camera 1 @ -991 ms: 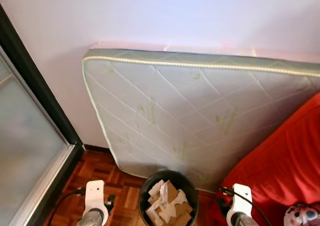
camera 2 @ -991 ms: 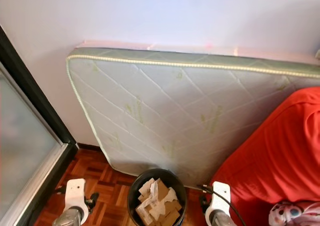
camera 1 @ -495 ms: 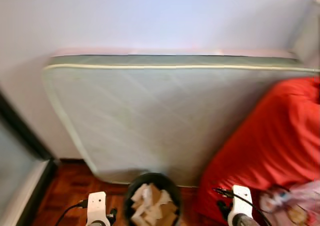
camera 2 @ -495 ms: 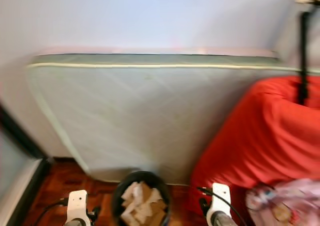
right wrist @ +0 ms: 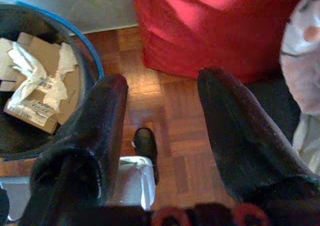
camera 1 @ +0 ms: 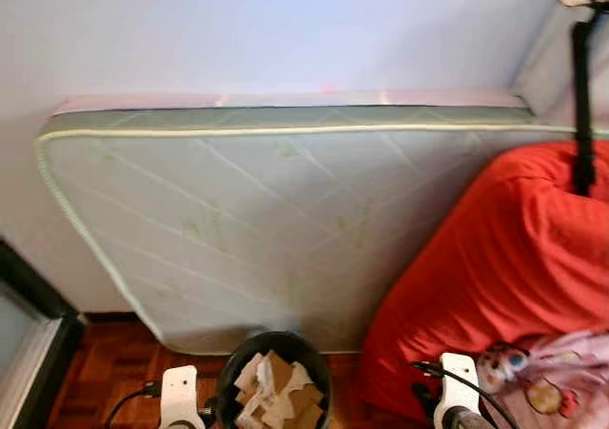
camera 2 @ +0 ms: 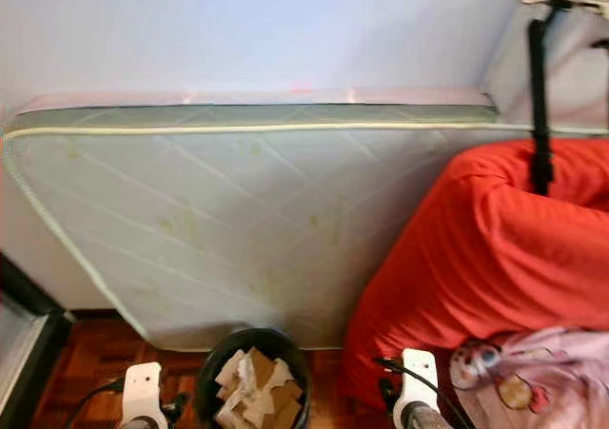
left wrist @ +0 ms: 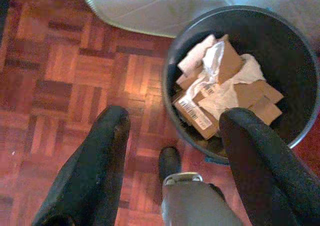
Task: Clean up the room
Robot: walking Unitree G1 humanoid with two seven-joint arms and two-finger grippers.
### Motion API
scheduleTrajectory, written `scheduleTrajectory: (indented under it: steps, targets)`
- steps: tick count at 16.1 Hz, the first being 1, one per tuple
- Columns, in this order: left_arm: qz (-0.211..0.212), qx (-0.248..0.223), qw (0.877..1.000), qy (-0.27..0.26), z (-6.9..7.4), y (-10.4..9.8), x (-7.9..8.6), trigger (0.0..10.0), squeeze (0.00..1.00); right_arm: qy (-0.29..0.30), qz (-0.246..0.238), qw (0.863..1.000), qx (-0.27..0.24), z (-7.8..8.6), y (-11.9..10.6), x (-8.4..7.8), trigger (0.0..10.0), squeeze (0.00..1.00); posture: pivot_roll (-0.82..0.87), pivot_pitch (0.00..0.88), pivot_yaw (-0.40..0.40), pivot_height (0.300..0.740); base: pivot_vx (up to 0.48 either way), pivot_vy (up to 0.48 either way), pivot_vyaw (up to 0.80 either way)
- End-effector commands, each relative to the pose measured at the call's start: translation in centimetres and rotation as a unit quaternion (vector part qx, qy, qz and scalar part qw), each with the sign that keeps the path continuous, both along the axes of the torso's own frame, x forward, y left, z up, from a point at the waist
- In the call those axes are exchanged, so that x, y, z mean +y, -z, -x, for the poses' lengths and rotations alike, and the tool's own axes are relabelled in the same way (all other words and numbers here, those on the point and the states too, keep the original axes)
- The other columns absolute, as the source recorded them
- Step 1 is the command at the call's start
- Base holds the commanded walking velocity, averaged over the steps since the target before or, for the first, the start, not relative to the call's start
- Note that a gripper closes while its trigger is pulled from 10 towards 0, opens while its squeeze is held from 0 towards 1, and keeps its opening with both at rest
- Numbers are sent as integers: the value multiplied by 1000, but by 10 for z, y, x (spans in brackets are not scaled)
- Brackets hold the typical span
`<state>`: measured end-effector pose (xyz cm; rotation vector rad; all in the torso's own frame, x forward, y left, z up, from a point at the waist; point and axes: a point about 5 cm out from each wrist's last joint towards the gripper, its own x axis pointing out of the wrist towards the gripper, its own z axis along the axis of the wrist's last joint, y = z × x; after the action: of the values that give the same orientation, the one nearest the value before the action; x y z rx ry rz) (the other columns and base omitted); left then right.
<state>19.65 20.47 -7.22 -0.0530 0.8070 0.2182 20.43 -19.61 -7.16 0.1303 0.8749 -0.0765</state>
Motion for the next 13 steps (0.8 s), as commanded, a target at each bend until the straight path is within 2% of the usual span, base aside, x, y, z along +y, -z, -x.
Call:
scheduleTrajectory:
  steps: [1, 3, 13]
  targets:
    - [0, 21, 1000, -2, 8, 5, 1, 10000, 0, -3, 1, 1000, -4, -2, -1, 1, 10000, 0, -35, 0, -13, 740, 0, 0, 0]
    - [-3, 11, 1000, -1, 3, 2, 0, 10000, 0, -7, 1, 1000, -3, -2, -1, 2, 10000, 0, -33, 0, -7, 740, 0, 0, 0]
    - [-10, 7, 1000, 1, 1, 0, 3, 10000, 0, -16, 0, 1000, -2, -3, -1, 5, 10000, 0, -32, 0, 8, 740, 0, 0, 0]
